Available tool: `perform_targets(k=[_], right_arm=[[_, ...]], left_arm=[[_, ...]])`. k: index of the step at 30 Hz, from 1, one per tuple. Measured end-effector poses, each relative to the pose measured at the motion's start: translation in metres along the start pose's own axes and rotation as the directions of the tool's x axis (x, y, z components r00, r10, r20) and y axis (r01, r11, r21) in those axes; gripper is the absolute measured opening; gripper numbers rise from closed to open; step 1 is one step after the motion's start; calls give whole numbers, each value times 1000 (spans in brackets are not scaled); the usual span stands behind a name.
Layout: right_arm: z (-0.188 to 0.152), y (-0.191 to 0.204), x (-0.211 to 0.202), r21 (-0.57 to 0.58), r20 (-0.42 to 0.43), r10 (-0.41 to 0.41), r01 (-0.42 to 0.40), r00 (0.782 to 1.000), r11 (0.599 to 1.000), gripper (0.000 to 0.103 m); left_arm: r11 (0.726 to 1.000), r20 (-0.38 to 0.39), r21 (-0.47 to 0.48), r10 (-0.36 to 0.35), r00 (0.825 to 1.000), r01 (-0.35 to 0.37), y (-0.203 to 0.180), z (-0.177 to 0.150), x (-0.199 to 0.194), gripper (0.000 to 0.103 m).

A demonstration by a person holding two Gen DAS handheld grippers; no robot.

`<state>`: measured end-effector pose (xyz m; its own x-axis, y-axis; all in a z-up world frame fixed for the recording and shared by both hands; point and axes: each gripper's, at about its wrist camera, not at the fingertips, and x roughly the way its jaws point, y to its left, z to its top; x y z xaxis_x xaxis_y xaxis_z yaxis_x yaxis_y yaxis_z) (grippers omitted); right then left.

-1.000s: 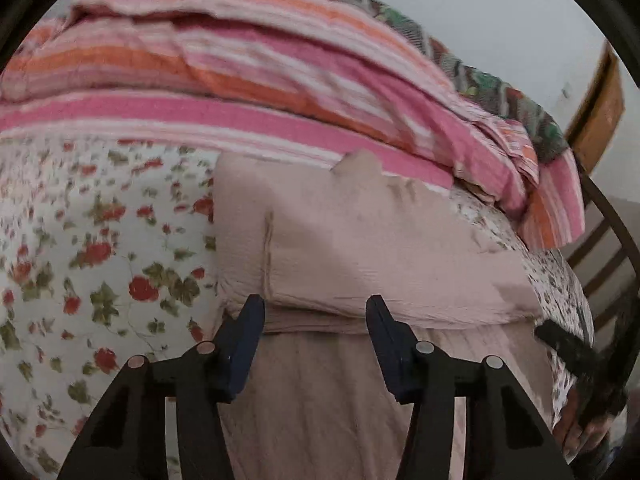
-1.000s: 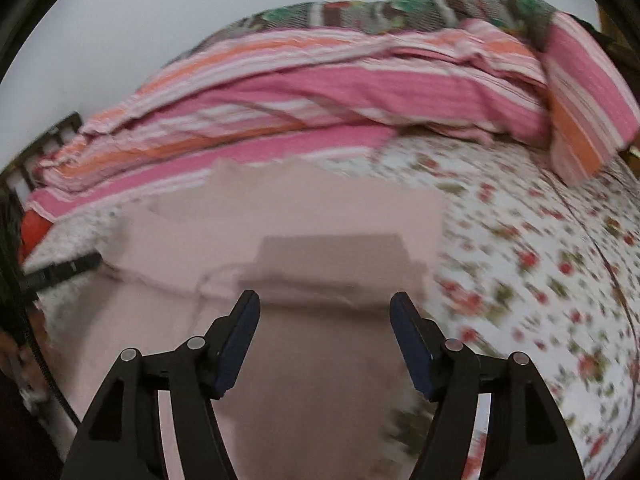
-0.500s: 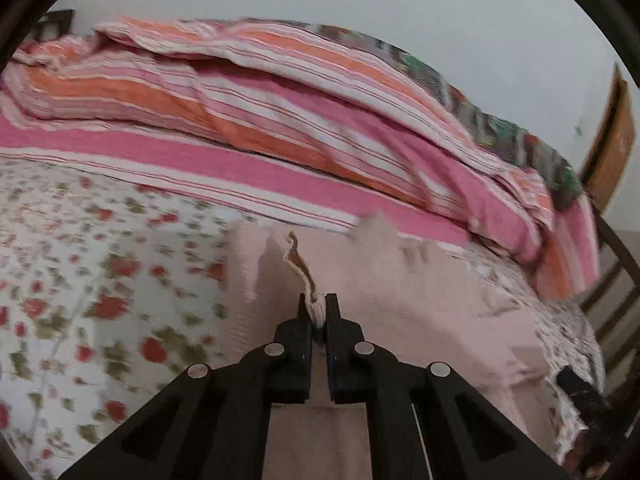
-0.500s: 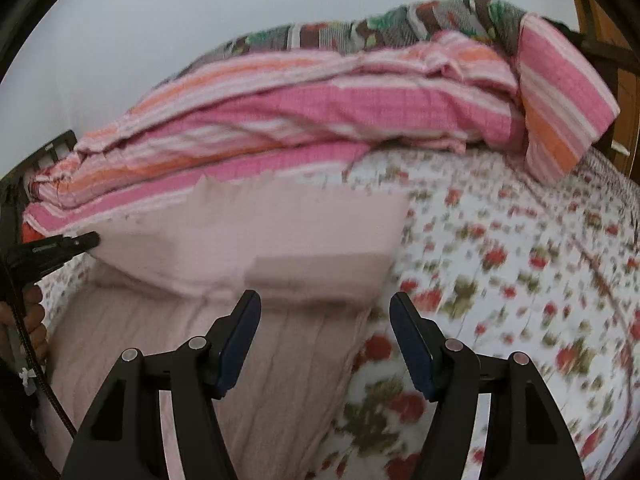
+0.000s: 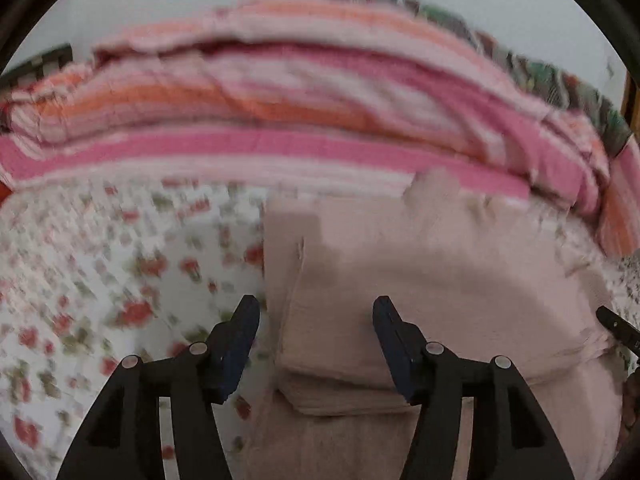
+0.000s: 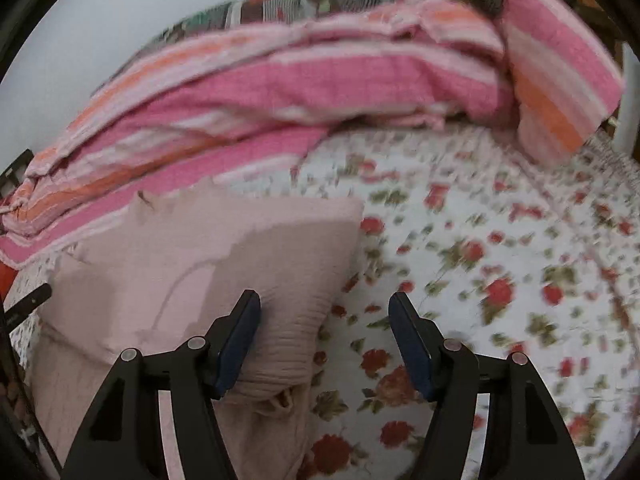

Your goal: Fold small clothes

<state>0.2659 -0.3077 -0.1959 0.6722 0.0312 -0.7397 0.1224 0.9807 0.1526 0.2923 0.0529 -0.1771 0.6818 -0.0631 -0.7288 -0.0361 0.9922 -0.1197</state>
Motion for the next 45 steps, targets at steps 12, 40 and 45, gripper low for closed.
perform_targets(k=[12,40,45], right_arm=[[-3,5,-5,-13,22,-18,19,1000,1000,68],[-7,20,-6,-112,24,-100,102,995,988,87],[-6,16,-5,-96,-4,-88,87,996,992,87]], left_arm=[[1000,-3,-27,8,1000,-8,1,-3,3,57],[999,-23,-38,-21,999,21,7,0,11,59],[999,-24,-42,-34,999,33,8,0,9,59]])
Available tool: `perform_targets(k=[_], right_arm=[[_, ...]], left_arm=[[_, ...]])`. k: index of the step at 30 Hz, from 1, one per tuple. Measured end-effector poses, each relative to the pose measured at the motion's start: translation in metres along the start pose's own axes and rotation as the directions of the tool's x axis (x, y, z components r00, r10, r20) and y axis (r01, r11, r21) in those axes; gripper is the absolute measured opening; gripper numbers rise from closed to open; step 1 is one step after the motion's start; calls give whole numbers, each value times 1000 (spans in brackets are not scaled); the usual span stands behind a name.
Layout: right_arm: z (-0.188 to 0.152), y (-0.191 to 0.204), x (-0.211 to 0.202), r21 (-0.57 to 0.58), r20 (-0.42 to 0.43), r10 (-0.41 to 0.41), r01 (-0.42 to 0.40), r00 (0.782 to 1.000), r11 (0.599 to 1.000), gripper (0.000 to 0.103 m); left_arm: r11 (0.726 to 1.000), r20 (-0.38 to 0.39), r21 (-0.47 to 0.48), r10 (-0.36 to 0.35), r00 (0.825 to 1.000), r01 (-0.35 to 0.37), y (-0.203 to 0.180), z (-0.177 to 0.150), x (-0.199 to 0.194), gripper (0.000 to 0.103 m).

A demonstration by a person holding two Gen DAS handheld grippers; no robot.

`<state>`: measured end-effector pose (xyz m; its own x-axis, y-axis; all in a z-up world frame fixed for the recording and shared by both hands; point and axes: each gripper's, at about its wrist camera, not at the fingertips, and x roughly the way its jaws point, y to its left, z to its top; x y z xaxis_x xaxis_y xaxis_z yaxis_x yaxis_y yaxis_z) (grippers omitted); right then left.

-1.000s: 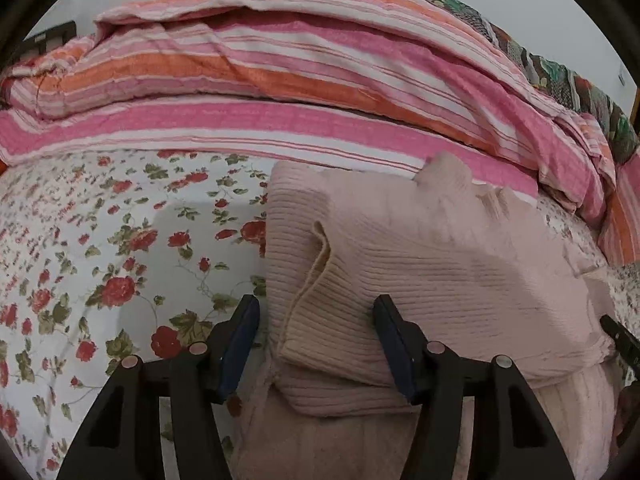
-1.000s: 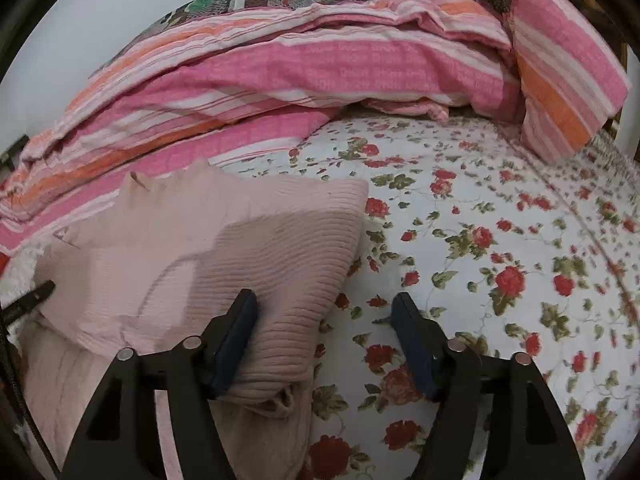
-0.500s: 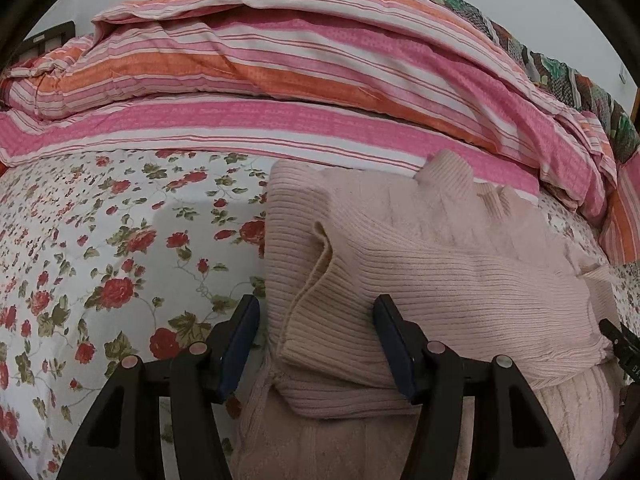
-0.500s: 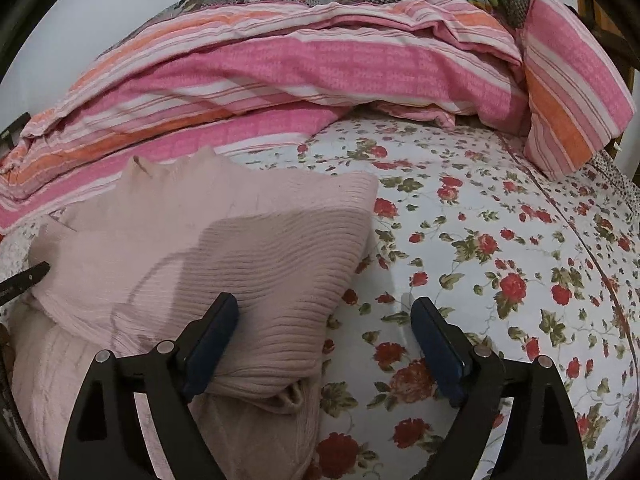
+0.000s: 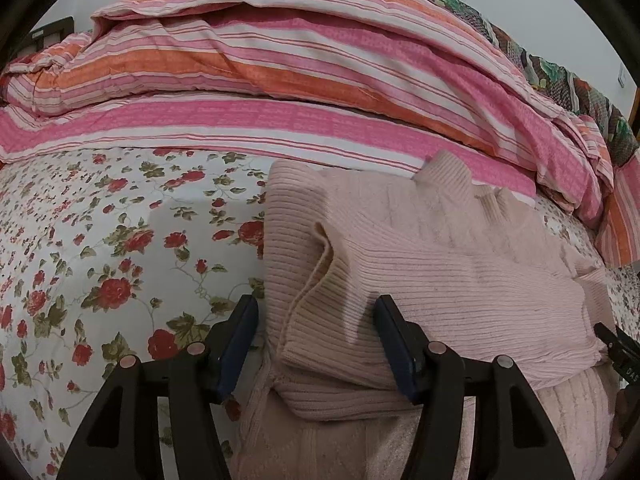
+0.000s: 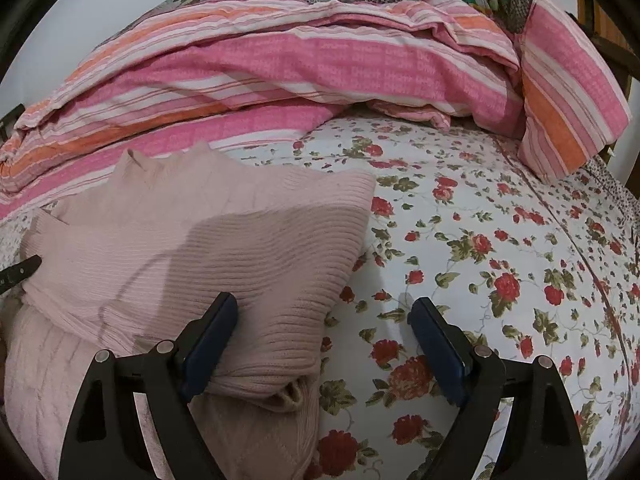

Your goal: Fold small clothes

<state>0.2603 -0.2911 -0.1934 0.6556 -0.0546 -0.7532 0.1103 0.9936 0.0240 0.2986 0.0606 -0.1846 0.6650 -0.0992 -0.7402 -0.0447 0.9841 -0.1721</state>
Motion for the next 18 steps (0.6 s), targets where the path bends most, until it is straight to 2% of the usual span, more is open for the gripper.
perform_targets(k=[4,9,11,15,18], right_arm=[[-6,-7,-13,24,-50,35,-34,998,999,87],[-46,-16,-56,22,-25,36,-35,999,999,87],[-66,-18,-75,8,20,16,-17,1000,1000,87],[-97,-8,-105,-59,44,2,1,999,998,87],[-114,0,-124,-85,66,-13,19,998,996,86]], left_arm=[[1000,-14,27,-7,1000,8,-3,-3,-5,59],[995,-16,37,-96,995,97,5,-24,-31,59],[992,-26,47,-119,993,120,9,-34,-39,58],[985,8,162,-69,998,67,4,-60,-64,57],[980,19,193,-63,998,58,6,-78,-80,57]])
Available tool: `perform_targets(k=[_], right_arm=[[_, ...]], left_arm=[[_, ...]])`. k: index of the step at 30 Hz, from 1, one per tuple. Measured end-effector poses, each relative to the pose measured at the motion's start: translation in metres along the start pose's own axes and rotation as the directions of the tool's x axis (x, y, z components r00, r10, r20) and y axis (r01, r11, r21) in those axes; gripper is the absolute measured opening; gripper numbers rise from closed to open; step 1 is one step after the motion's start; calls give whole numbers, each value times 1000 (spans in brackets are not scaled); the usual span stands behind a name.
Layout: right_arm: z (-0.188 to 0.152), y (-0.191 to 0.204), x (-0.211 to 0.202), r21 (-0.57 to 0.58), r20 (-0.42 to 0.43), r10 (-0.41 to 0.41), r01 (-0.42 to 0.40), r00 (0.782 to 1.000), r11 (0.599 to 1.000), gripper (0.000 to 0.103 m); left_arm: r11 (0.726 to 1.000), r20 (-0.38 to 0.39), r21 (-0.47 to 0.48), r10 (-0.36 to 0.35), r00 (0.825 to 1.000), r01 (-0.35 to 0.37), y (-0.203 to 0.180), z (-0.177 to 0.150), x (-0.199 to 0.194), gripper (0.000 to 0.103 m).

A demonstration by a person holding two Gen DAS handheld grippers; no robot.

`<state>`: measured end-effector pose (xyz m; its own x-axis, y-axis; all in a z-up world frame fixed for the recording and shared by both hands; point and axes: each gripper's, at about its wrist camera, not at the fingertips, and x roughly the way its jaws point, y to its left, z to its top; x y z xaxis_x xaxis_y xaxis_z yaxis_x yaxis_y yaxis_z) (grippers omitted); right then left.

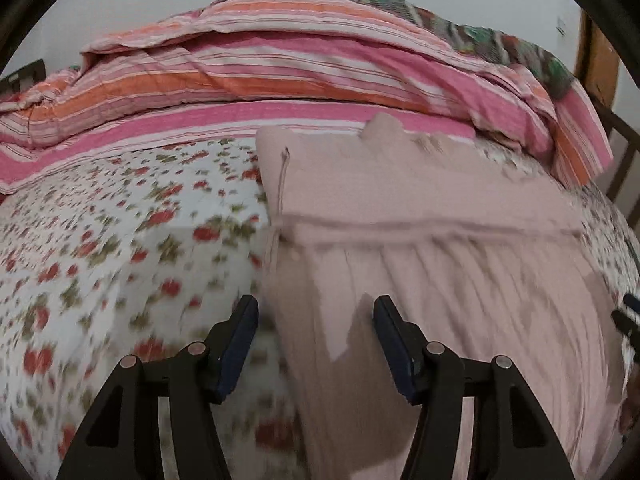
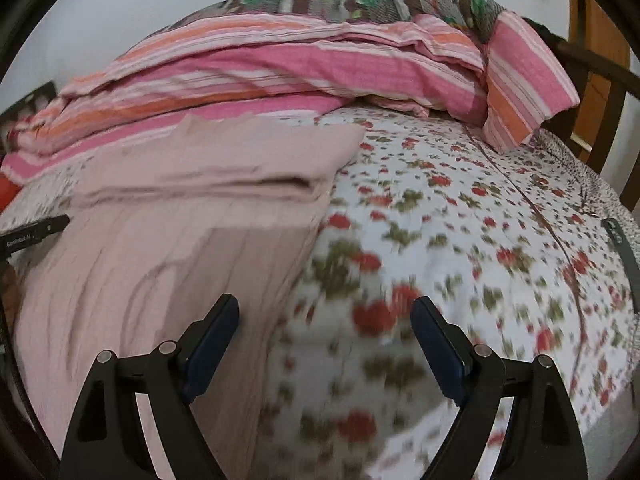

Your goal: Fold small clothes

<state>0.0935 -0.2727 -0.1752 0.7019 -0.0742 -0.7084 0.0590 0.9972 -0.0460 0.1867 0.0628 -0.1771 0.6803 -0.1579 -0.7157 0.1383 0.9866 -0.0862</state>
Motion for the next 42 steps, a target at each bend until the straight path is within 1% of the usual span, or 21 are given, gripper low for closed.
perform_targets(k=[2,4,6,8,10,11,14,17,20,23,26,28,29,32,34,35,36,37,38,41,42], right_arm=[[-8,4,-11,1,14,0,0,1000,1000,85],[-18,8,-22,6,8,29,-29,1000,1000,77],[-28,12,-30,14,-5,60,-60,998,998,63],[-37,14,-37,18,-10,87,-87,996,996,59],[-45,16,-41,22,-19,101,-101,995,995,59],[-49,16,-41,26,-30,112,-111,993,993,59],[-64,20,-46,34,-42,154,-152,987,988,59],[-78,25,-47,35,-55,182,-180,982,983,59],[-88,29,-46,29,-67,189,-187,980,982,59],[-92,25,-44,56,-62,224,-221,972,974,59],[-90,22,-39,93,-47,276,-271,960,958,59],[-84,21,-35,104,-42,296,-291,954,951,58],[-80,20,-31,116,-41,308,-302,950,946,57],[-76,19,-23,147,-56,350,-339,935,929,44],[-78,18,-23,158,-61,376,-363,924,918,38],[-80,19,-24,156,-69,396,-383,915,911,33],[-83,20,-25,149,-84,412,-398,907,905,32],[-85,21,-27,141,-89,414,-400,906,906,32],[-88,23,-30,129,-88,412,-400,907,907,32],[-97,26,-37,102,-91,414,-405,906,908,32],[-98,25,-39,106,-90,416,-407,905,907,32]], left_arm=[[1000,10,-12,-5,1000,5,3,-13,-12,57],[999,18,-41,-33,999,34,9,-27,-28,57],[995,29,-62,-72,997,73,15,-42,-46,57],[991,26,-87,-97,995,99,20,-57,-62,53],[988,18,-108,-109,994,110,23,-73,-70,46],[984,20,-123,-125,992,126,26,-83,-75,45],[971,28,-151,-182,983,184,29,-103,-86,45],[969,17,-142,-201,979,201,22,-114,-89,45],[970,5,-140,-198,980,197,17,-121,-88,45],[965,17,-165,-205,979,205,17,-125,-87,45],[960,30,-179,-214,976,215,18,-126,-85,45],[953,37,-193,-232,972,234,19,-124,-83,45],[946,40,-206,-246,968,249,21,-122,-82,45],[931,38,-231,-281,959,282,24,-119,-80,45],[929,25,-224,-296,955,294,25,-119,-80,44],[927,15,-222,-307,951,303,25,-120,-81,43],[920,4,-224,-328,945,321,25,-122,-83,43],[911,-10,-230,-354,935,342,25,-126,-83,42],[908,-17,-230,-363,932,350,24,-129,-84,42],[922,-39,-193,-350,936,336,14,-142,-86,39],[924,-28,-185,-346,938,336,12,-144,-89,39]])
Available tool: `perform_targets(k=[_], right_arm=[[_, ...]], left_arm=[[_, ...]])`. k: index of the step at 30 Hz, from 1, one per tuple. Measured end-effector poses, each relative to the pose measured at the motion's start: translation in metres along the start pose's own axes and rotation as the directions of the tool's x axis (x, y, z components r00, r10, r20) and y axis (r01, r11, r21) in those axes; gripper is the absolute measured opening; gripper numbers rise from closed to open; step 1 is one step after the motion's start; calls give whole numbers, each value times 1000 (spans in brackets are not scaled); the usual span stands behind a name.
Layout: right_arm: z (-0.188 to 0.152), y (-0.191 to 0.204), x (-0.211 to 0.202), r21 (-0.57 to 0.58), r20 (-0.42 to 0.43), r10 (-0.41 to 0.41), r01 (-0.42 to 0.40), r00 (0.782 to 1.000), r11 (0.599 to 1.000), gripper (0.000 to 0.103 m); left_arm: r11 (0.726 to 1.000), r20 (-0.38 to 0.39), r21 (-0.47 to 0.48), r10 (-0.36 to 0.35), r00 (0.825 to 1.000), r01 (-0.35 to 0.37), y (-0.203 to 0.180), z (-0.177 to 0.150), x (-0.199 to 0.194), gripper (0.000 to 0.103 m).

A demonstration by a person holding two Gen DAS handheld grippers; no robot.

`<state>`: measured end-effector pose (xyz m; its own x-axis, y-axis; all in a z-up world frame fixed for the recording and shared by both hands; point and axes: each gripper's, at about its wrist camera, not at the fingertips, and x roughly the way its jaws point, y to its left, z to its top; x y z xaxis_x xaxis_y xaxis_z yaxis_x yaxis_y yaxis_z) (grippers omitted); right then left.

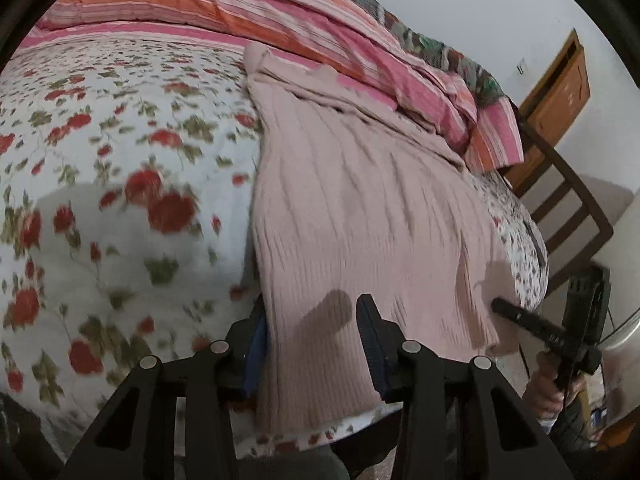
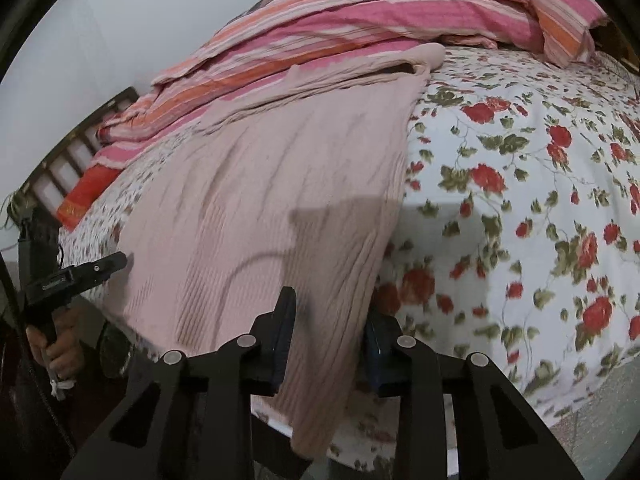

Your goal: Fold small clothes

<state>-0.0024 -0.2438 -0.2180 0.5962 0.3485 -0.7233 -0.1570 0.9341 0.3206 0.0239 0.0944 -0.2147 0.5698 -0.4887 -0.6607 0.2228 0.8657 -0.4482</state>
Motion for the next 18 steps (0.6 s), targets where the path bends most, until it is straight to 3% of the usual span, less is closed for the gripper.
perform_targets(k=[5,7,9,11,14,18], right_arm=[[-6,0,-4,23,-11,34,-34,999,999,32],[-8,2,-6,26,-12,49,-49,999,998,29],[-9,5,-5,23,-17,67,-67,998,997,13],[-4,9,-8,3,3,58,-58,998,998,7],[13,9,-24,-1,73,108,-108,991,994,6],[48,8,-54,13,186,168,-174,968,985,6]], left_arm=[[999,-8,-19,-37,999,37,-6,-9,-3,33],[999,0,-20,-45,999,45,-9,-11,-5,20],[998,17,-23,-54,998,54,-11,-10,-7,7],[998,71,-18,-50,996,52,-13,-5,-17,7],[995,139,-27,-92,986,97,-17,16,-34,7],[987,244,-29,-145,959,157,-24,59,-55,7]])
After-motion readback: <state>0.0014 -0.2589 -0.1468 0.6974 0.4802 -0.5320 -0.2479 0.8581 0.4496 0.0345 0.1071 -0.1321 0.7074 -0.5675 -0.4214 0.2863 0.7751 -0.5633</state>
